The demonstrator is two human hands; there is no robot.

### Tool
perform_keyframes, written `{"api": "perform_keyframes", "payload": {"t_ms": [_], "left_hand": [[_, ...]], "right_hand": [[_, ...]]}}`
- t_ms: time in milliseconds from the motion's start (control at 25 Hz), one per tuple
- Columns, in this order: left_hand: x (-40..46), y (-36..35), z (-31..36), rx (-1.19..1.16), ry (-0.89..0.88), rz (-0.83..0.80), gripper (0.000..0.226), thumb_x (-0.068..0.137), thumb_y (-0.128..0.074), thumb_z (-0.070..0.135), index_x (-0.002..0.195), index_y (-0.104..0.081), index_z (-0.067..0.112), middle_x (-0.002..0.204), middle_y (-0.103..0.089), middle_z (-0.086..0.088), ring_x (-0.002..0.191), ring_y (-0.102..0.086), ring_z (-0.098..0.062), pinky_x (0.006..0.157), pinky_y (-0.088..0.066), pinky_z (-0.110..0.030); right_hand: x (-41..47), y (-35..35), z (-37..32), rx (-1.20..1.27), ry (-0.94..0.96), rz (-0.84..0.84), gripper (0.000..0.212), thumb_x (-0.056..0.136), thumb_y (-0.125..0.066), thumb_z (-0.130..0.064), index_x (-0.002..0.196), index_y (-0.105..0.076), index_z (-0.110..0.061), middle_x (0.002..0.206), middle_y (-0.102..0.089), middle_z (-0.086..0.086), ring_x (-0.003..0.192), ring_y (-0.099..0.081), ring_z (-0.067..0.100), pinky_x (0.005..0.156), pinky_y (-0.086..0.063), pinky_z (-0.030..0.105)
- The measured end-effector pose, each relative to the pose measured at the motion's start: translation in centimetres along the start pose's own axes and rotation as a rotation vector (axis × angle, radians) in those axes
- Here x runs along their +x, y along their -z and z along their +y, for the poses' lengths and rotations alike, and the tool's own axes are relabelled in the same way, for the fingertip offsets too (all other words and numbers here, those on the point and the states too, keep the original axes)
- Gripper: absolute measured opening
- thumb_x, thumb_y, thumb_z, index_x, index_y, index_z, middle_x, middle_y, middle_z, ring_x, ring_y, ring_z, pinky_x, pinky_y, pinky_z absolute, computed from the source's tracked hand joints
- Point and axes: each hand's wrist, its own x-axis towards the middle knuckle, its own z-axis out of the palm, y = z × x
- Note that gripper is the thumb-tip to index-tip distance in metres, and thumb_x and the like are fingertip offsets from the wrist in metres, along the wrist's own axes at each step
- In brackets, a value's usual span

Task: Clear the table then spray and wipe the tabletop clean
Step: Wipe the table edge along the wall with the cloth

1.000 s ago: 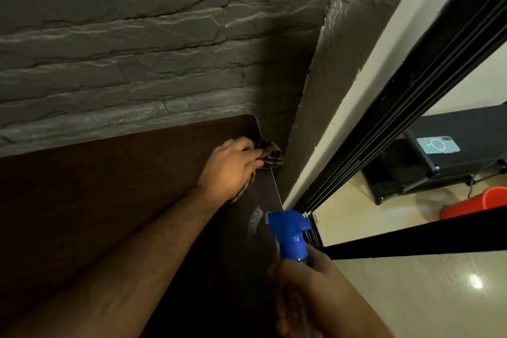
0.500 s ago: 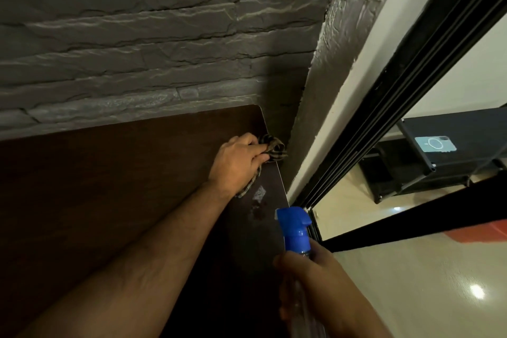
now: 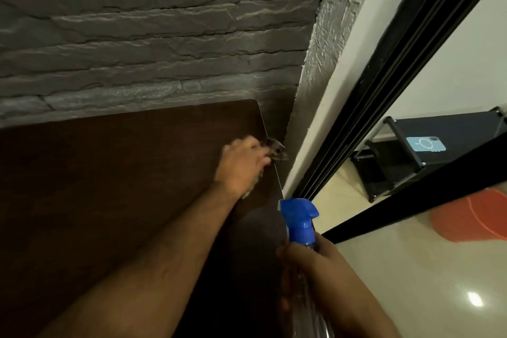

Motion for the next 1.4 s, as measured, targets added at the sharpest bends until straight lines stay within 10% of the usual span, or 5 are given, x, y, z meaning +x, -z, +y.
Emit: {"api": "perform_keyframes", "payload": {"t_ms": [160,360,560,760,1400], "left_hand": [[-7.7,0.1,-2.9,-0.027,-0.297,-0.015,0.028,0.09,-0.047,0.043,0.114,-0.06,0.039,0.108,-0.051,0.014,0.094,-0.05,-0.011,0.075,-0.034,-0.03],[-0.3,1.3,-1.7,0.012,0.102,0.021,0.028,0.095,-0.051,0.037,0.121,-0.061,0.032,0.115,-0.053,0.004,0.105,-0.05,-0.018,0.09,-0.039,-0.037],[-9.5,-0.5,-1.3,-0.113,-0.356,-0.098,0.026,0.089,-0.043,0.047,0.11,-0.057,0.039,0.105,-0.048,0.018,0.091,-0.043,-0.005,0.076,-0.034,-0.032],[-0.7,1.1,-3.4,-0.024,0.05,0.076,0.026,0.093,-0.056,0.036,0.116,-0.066,0.031,0.107,-0.056,0.007,0.101,-0.052,-0.017,0.081,-0.028,-0.032],[-9.4,-1.6,3.0,-0.042,0.036,0.104,0.029,0.092,-0.056,0.04,0.118,-0.065,0.032,0.105,-0.055,0.009,0.098,-0.051,-0.015,0.08,-0.029,-0.032]], "right_hand": [[-0.8,0.2,0.2,0.054,-0.02,-0.021,0.037,0.08,-0.064,-0.009,0.113,-0.05,-0.017,0.065,-0.055,0.022,0.044,-0.055,0.026,0.048,-0.05,0.034],[-0.9,0.4,1.0,0.051,0.01,0.011,0.033,0.08,-0.064,-0.01,0.11,-0.051,-0.01,0.063,-0.055,0.023,0.045,-0.055,0.028,0.047,-0.05,0.032],[-0.8,0.4,1.2,0.111,0.002,0.057,0.027,0.08,-0.062,-0.003,0.105,-0.053,-0.004,0.061,-0.05,0.025,0.043,-0.051,0.029,0.045,-0.047,0.033],[-0.9,0.1,2.4,0.089,-0.067,0.037,0.031,0.079,-0.065,-0.006,0.105,-0.049,-0.009,0.058,-0.053,0.026,0.043,-0.053,0.03,0.052,-0.048,0.037],[-7.3,2.7,8.1,-0.082,-0.167,-0.035,0.039,0.074,-0.072,-0.012,0.109,-0.056,-0.013,0.079,-0.062,0.016,0.054,-0.059,0.024,0.057,-0.05,0.034]]}}
